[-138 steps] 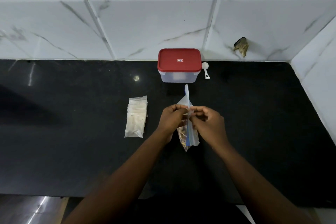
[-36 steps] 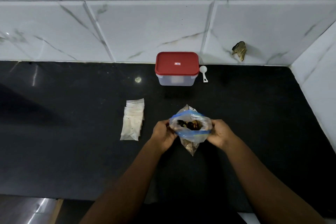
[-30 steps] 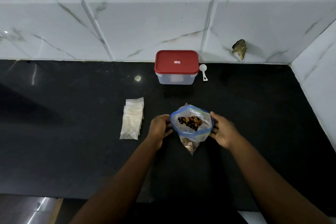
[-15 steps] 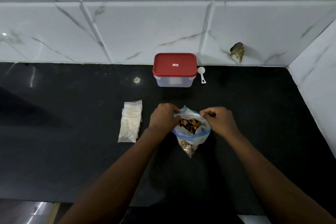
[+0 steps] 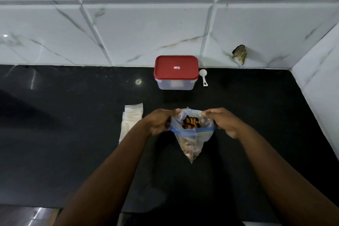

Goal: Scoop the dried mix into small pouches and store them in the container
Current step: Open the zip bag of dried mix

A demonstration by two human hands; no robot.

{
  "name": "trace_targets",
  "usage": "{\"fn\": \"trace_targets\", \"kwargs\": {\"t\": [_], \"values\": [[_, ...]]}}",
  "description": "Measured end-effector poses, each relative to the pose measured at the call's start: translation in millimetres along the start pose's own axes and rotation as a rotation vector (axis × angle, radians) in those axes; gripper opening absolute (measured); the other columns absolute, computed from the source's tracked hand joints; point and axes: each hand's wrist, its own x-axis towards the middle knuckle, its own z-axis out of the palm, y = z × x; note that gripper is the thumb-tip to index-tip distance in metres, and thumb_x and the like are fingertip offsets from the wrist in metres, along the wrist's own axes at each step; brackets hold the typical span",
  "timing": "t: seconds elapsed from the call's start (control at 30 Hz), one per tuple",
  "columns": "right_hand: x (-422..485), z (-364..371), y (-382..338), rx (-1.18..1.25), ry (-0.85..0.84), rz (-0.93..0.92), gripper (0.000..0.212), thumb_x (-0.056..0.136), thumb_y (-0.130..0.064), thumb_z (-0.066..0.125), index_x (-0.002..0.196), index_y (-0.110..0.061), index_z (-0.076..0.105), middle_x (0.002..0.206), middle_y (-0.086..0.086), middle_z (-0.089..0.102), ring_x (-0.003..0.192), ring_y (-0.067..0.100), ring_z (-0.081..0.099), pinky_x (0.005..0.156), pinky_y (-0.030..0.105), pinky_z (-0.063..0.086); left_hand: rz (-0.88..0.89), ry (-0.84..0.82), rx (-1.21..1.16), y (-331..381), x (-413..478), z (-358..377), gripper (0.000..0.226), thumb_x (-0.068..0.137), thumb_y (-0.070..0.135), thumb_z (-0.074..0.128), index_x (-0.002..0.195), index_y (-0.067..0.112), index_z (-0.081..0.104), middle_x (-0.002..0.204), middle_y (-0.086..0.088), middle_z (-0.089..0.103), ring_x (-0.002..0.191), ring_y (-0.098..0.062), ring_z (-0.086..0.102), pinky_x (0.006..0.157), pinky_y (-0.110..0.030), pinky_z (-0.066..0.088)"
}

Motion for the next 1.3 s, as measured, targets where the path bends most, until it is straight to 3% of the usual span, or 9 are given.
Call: {"fn": "trace_targets", "kwargs": {"t": [0.1,0.27,0.4,0.6,0.73,0.83,1.0,1.17,1.3], "values": [[2.4,3.1,4.0,0.333,-0.087,0.144,0.018,0.103,-0.019,0.056,0.104,-0.008,0.070,0.093,0.007,0.069,0.084,0.018,0.065,0.072,0.033,0.054,-0.094,-0.028,-0.245,-10.5,4.0,0.3,0.031,0.101,0.025,0.061,0.125,0.007,0.067,0.106,-0.013,0.075,0.095,-0.022,0.071,0.082,-0.037,0.060],[13.0,18.1,18.1,0.503,-0.008,0.205,0.023,0.100,-0.017,0.060,0.120,-0.009,0.070,0.101,0.010,0.071,0.089,0.022,0.067,0.076,0.037,0.056,-0.117,0.056,-0.435,-25.7,10.1,11.0,0.036,0.098,0.026,0.064,0.130,0.009,0.066,0.118,-0.013,0.068,0.111,-0.025,0.064,0.094,-0.042,0.057],[13.1,23.4,26.2,0.316,0.158,0.103,0.019,0.099,-0.025,0.063,0.114,-0.015,0.071,0.112,0.009,0.071,0.094,0.022,0.068,0.076,0.035,0.056,-0.124,0.193,-0.318,-33.2,12.5,13.1,0.047,0.089,0.037,0.075,0.128,0.013,0.064,0.127,-0.015,0.065,0.110,-0.027,0.067,0.074,-0.038,0.060],[-10.7,14.2,21.9,-0.056,0.408,0.065,0.042,0.087,-0.063,0.065,0.090,-0.021,0.064,0.090,0.000,0.066,0.079,0.016,0.063,0.067,0.034,0.054,-0.027,0.422,-0.054,-42.5,6.4,7.6,0.049,0.082,0.053,0.079,0.111,0.017,0.065,0.113,-0.008,0.066,0.104,-0.025,0.063,0.086,-0.039,0.057],[-28.8,11.2,23.0,-0.054,0.380,0.185,0.055,0.079,-0.064,0.074,0.088,-0.011,0.066,0.079,0.004,0.067,0.062,0.014,0.058,0.050,0.027,0.047,-0.041,0.431,0.078,-43.3,-4.6,7.3,0.053,0.081,0.057,0.077,0.108,0.013,0.067,0.105,-0.011,0.070,0.089,-0.020,0.070,0.065,-0.029,0.058],[-32.5,13.7,22.4,-0.008,0.336,0.241,0.044,0.082,-0.050,0.079,0.090,-0.007,0.072,0.078,0.007,0.072,0.058,0.013,0.059,0.047,0.025,0.049,-0.061,0.387,0.114,-40.8,-8.9,12.3,0.044,0.086,0.046,0.078,0.108,0.009,0.070,0.097,-0.011,0.075,0.077,-0.017,0.073,0.058,-0.024,0.057],[-31.7,12.6,22.8,0.334,0.187,0.292,0.017,0.096,-0.016,0.068,0.102,0.000,0.069,0.083,0.014,0.071,0.069,0.019,0.067,0.050,0.025,0.056,-0.148,0.196,-0.118,-39.1,-15.5,13.7,0.026,0.099,0.020,0.066,0.118,0.002,0.068,0.091,-0.013,0.078,0.077,-0.019,0.077,0.060,-0.028,0.062],[-27.6,13.5,36.7,0.859,0.074,0.381,0.010,0.098,-0.008,0.062,0.103,0.000,0.068,0.097,0.018,0.070,0.088,0.025,0.069,0.059,0.032,0.064,-0.169,0.012,-0.580,-49.1,-21.1,16.3,0.018,0.101,0.011,0.060,0.109,-0.003,0.068,0.099,-0.022,0.075,0.080,-0.028,0.078,0.067,-0.035,0.066],[-27.0,13.0,48.8,1.177,0.025,0.401,0.020,0.102,-0.010,0.054,0.108,0.001,0.069,0.102,0.017,0.075,0.096,0.027,0.071,0.090,0.038,0.059,-0.051,-0.004,-0.895,-56.1,-21.7,20.7,0.020,0.102,0.011,0.058,0.110,-0.003,0.069,0.104,-0.022,0.074,0.095,-0.028,0.074,0.072,-0.038,0.065]]}}
